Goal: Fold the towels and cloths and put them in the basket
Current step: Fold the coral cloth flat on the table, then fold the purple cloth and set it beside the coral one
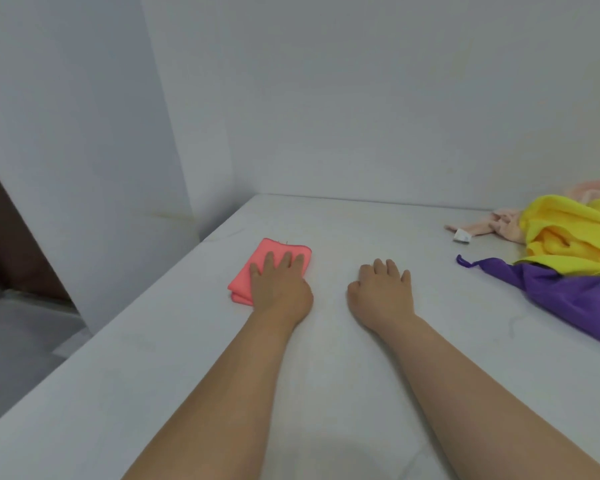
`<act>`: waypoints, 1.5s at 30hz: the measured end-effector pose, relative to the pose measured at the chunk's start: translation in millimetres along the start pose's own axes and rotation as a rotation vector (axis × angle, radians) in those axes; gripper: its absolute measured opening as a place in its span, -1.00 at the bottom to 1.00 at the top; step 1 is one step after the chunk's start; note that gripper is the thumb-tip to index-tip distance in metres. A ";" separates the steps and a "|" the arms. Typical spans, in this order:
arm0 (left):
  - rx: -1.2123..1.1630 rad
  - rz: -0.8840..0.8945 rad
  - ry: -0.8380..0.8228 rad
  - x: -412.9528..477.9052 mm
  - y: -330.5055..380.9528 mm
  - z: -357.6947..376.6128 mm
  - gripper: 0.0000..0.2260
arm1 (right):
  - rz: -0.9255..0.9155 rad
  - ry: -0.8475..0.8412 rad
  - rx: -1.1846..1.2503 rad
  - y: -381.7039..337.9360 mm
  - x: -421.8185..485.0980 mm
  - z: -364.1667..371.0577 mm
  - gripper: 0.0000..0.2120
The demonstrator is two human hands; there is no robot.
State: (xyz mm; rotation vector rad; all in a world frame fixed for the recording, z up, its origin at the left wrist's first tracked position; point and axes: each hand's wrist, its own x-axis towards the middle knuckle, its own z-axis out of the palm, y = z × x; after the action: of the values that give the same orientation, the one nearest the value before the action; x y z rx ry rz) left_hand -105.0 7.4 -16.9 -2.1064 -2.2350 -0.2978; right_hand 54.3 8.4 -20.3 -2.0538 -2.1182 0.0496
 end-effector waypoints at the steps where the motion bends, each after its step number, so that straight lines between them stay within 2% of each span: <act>1: 0.000 -0.002 -0.007 1.6 -1.6 0.0 -0.50 | -0.015 0.005 -0.006 1.7 -1.0 0.4 -0.60; 9: 0.009 0.046 -0.067 15.5 -19.3 -3.9 -0.53 | -0.033 -0.010 0.008 3.4 -3.8 -2.6 -0.62; 13: 0.000 0.088 -0.169 26.6 -24.4 -10.7 -0.51 | -0.056 0.061 0.155 7.6 -6.2 -6.2 -0.78; 17: 0.043 0.084 -0.063 21.7 -18.4 -9.1 -0.52 | -0.019 0.146 0.336 15.0 -16.7 -15.2 -0.73; 23: 0.005 0.292 0.011 -17.5 44.1 -7.6 -0.52 | 0.035 0.241 0.239 51.1 -38.5 -26.1 -0.66; 28: -0.188 0.307 -0.098 -50.7 111.9 0.1 -0.51 | 0.140 0.296 0.113 94.4 -57.8 -35.9 -0.65; 30: -0.170 0.360 -0.150 -60.0 130.0 2.2 -0.51 | 0.175 0.274 0.010 110.3 -65.9 -38.3 -0.64; 35: -0.093 0.407 -0.192 -63.2 131.6 4.1 -0.49 | 0.416 0.169 -0.171 148.6 -81.9 -47.6 -0.59; 39: -0.155 0.409 -0.187 -62.4 127.7 2.2 -0.51 | 0.577 0.063 -0.113 162.6 -80.7 -53.8 -0.55; 42: -0.257 0.399 -0.191 -60.9 123.3 0.8 -0.55 | 0.582 0.041 -0.035 160.7 -77.7 -53.3 -0.54; 45: -0.485 0.359 -0.119 -58.2 119.8 0.1 -0.60 | 0.517 0.137 -0.023 155.1 -75.4 -54.1 -0.59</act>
State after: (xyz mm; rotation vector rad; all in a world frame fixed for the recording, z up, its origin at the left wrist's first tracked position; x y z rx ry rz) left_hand 18.0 -43.8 -14.9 -2.7772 -1.9248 -0.7720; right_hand 217.7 -66.3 0.2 -2.4808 -1.4709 -0.0425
